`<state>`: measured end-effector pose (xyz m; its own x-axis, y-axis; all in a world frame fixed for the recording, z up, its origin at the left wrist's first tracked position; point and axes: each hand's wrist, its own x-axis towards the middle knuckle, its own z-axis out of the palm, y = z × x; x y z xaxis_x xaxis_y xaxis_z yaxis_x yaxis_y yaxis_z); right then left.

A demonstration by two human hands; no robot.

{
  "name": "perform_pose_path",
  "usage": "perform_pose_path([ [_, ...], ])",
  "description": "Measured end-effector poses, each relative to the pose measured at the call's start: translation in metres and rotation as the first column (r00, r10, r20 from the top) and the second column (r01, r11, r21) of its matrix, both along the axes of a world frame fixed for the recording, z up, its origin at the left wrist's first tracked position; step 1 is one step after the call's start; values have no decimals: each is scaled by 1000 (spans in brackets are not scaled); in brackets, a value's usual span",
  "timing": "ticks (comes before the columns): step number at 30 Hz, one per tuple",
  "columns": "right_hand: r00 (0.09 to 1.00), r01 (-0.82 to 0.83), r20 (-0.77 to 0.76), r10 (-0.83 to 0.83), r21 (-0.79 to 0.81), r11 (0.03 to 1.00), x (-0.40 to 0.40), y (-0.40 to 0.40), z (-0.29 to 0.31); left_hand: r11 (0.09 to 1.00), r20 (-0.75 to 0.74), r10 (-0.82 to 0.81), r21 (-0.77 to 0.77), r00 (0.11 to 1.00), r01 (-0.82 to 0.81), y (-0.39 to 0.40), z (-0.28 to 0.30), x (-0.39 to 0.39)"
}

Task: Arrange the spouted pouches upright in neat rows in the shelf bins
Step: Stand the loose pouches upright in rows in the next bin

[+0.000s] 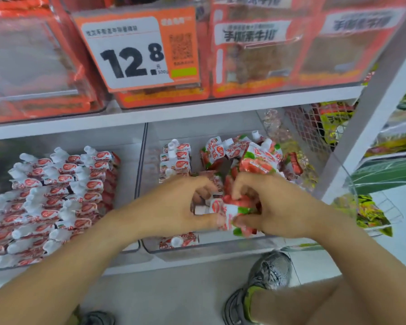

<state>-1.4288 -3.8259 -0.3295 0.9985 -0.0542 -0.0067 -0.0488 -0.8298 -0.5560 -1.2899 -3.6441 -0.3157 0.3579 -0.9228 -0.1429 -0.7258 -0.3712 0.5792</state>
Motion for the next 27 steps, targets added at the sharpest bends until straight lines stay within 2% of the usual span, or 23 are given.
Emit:
perform_pose_path([
  [2,989,98,95,-114,159,982,-4,-5,5,999,-36,8,-49,999,-10,0,0,-3],
  [5,982,97,102,-159,449,888,-4,-3,8,963,-329,73,-224,941,-153,-5,1,-10],
  [8,985,47,119,-127,518,854,-1,6,5,919,-357,126,-309,926,-244,-5,9,-8],
  [10,990,75,74,-119,440,895,1,10,2,938,-319,113,-279,941,-207,-1,11,-5],
  [12,994,101,26,-110,233,967,5,12,-1,970,-265,73,-207,961,-131,0,12,-4],
  [14,997,75,4,-76,102,992,12,14,-5,991,-194,25,-120,981,-49,-3,9,-6],
  [16,999,14,-46,-9,101,995,17,13,-10,999,-108,-15,-50,994,10,-5,5,-5],
  [18,992,-52,-110,66,132,990,17,11,-14,1000,-97,-27,-2,995,27,-5,2,-4],
  [23,984,-131,-105,147,144,981,4,-1,-8,999,-74,-38,21,997,40,-4,2,-5],
  [25,993,-86,-67,99,175,981,0,-10,-2,997,-24,-61,44,998,62,-5,0,-5],
  [27,998,51,37,-58,172,984,-4,-20,4,993,-25,-87,76,996,89,-7,-4,-7],
])
